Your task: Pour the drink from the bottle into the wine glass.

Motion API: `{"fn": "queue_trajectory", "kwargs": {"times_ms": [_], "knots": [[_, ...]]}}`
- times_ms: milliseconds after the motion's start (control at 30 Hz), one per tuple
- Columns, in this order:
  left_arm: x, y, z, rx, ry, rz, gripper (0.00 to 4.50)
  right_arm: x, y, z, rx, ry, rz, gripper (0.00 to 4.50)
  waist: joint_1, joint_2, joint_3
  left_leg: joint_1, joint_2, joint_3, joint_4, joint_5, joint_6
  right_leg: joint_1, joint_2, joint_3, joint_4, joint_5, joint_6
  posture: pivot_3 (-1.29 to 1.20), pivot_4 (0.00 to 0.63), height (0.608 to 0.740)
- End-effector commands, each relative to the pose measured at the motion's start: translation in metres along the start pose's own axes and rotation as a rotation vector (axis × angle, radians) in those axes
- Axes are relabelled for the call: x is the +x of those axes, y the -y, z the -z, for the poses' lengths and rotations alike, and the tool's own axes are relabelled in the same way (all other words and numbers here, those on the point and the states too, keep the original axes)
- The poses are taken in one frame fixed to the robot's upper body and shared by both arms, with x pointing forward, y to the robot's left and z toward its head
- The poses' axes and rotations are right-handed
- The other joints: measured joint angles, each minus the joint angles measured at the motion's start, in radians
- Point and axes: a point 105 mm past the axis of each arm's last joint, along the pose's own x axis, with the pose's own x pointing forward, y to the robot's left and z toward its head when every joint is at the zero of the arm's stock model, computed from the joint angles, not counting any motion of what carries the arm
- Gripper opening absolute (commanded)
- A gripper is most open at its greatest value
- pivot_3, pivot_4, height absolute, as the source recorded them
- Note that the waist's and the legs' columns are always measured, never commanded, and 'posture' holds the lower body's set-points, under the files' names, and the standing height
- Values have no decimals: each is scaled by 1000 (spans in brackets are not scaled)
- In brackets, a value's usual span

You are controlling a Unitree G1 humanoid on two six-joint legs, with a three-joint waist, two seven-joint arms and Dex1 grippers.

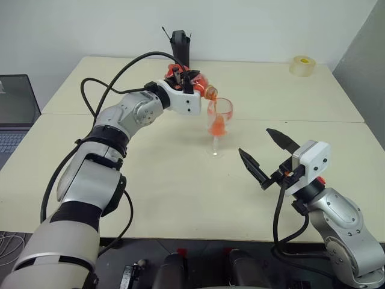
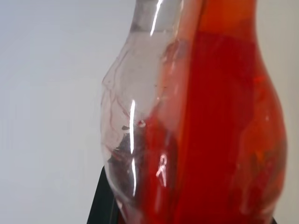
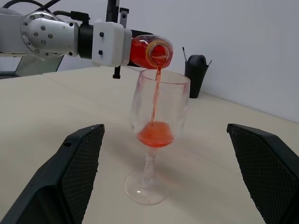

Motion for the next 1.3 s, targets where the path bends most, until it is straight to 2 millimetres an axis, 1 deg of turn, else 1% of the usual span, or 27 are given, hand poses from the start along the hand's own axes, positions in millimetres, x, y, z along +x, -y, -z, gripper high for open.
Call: {"fn": "queue_trajectory", "kwargs": {"times_ms": [33,1300], "knots": [[1,-26,-2,44,17,-68,954,0,-1,-10,-15,41,-2,4500,0,0,0,0,0,0,0,0,0,0,0,0,0,0,0,0,150,740],[0,-30,2,86,3,-86,953,3,-2,-7,-12,37,-21,4500,0,0,0,0,0,0,0,0,0,0,0,0,0,0,0,0,150,740]]}}
